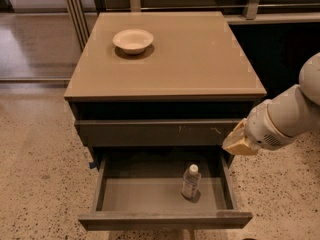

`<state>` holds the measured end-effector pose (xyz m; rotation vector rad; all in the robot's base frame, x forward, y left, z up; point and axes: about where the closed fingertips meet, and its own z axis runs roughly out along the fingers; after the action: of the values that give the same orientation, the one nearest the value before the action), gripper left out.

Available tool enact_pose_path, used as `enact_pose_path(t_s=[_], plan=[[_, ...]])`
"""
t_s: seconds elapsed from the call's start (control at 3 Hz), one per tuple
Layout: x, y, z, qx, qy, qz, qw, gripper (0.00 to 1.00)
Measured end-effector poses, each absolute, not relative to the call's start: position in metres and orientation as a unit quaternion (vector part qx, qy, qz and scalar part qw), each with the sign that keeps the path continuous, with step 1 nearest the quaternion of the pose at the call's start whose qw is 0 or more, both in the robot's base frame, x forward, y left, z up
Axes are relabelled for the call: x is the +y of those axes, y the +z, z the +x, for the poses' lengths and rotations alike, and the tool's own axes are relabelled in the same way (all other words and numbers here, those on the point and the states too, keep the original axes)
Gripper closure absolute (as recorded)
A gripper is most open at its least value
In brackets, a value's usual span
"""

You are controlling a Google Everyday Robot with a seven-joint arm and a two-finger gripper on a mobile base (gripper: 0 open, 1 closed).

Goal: Pick blue plastic bottle from middle drawer and place on counter

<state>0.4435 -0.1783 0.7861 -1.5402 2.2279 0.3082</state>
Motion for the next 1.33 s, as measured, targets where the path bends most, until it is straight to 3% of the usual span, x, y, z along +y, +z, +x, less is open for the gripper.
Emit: enact_pose_path(t_s=[0.33,0.67,1.33], plan=[[-0.178,0.794,0.448,0.798,0.101,-0.554,0.214,1.00],[-0.177,0.790,0.448,0.799,0.092,-0.555,0.211,1.00],[-0.185,0.660,0.443,0.807,0.092,-0.543,0.214,1.00]])
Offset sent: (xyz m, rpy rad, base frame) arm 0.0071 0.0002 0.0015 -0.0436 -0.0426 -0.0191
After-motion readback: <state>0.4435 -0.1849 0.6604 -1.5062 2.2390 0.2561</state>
